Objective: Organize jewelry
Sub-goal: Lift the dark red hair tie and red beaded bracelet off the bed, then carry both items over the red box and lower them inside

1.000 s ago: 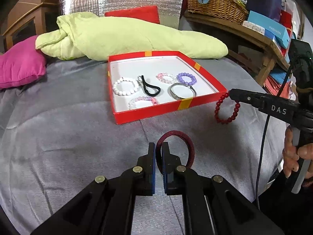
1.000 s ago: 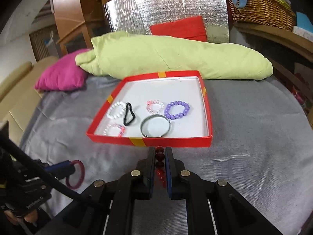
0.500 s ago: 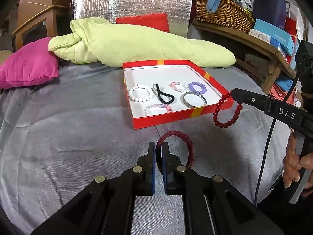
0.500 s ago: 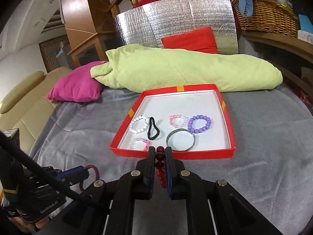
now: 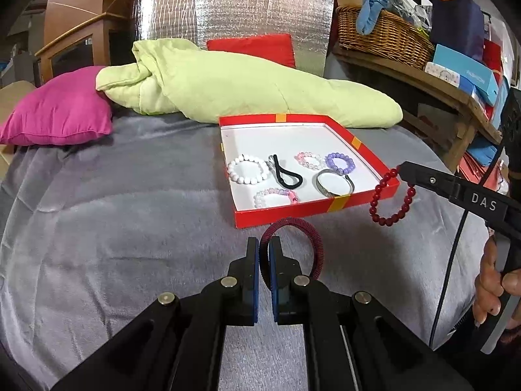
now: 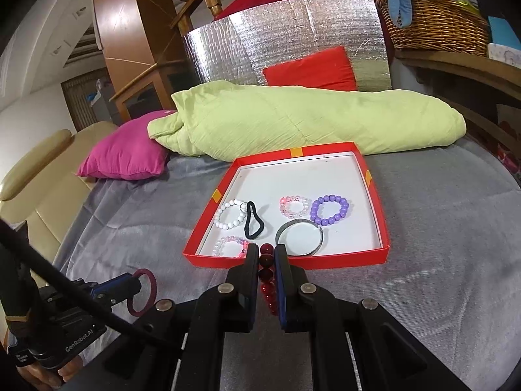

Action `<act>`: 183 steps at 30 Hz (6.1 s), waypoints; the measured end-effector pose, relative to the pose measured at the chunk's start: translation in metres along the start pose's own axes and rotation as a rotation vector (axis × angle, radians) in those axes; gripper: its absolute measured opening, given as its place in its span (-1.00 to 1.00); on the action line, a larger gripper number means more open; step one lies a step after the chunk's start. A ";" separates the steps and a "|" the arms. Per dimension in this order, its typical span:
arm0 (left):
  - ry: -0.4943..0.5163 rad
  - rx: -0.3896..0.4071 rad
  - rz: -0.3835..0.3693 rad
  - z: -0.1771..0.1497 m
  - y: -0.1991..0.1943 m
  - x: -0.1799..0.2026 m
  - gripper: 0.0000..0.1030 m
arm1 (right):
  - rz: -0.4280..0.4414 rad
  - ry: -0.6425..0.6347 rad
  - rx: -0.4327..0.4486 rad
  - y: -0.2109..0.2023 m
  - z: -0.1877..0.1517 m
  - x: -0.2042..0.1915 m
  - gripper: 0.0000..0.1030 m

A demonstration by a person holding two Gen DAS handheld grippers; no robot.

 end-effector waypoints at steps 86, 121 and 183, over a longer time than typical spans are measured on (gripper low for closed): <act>0.173 0.109 0.179 0.101 0.091 0.047 -0.87 | 0.060 0.368 0.051 0.083 0.095 0.092 -0.80; 0.259 0.060 0.293 0.144 0.169 0.020 -0.87 | 0.079 0.452 0.028 0.146 0.116 0.104 -0.80; 0.339 -0.066 0.319 0.120 0.216 0.023 -0.87 | 0.040 0.514 -0.095 0.183 0.084 0.126 -0.80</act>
Point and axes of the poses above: each gripper's, at about its wrist camera, not at the fingertips, and y roughly the way its jaws point, x to its right, z to its top, the point moved 9 cm from there along y, roughly the way its jaws point, and after that the axes turned 5 degrees about -y, right-handed, at the moved point
